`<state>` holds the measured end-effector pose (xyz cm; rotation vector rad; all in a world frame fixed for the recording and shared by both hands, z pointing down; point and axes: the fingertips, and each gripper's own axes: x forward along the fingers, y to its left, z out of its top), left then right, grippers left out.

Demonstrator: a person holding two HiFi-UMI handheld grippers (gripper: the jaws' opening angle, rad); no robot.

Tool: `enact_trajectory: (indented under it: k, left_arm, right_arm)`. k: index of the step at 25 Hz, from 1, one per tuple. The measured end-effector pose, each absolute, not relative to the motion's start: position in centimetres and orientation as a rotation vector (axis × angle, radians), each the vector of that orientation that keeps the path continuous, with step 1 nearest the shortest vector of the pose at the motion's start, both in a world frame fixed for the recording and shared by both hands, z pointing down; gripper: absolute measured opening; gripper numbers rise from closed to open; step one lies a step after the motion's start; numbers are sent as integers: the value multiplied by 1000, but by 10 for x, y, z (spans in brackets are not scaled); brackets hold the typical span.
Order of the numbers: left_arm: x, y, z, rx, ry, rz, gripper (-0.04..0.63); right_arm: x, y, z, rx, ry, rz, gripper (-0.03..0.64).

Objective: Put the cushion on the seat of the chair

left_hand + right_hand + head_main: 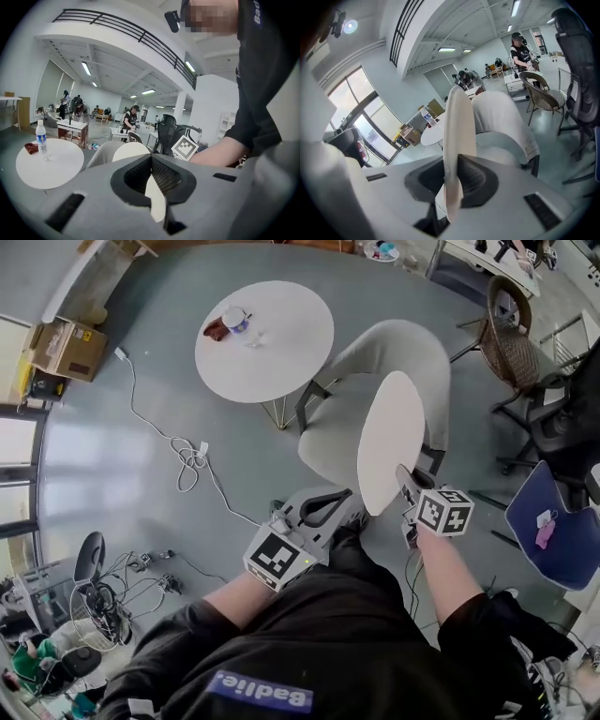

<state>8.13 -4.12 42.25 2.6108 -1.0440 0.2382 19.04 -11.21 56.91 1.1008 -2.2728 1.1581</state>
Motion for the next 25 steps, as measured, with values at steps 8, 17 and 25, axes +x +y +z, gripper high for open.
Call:
enact_trajectory:
  k: [8, 17, 25]
  left_arm:
    - [77, -51, 436, 2592, -1052, 193, 16]
    - [64, -61, 462, 2567, -978, 175, 17]
    - [44, -70, 462, 2550, -985, 183, 17]
  right_arm:
    - [205, -145, 589, 1166, -2204, 1088, 67]
    - [202, -181, 601, 1197, -2124, 963, 67]
    - [205, -213, 601, 1134, -2061, 732, 67]
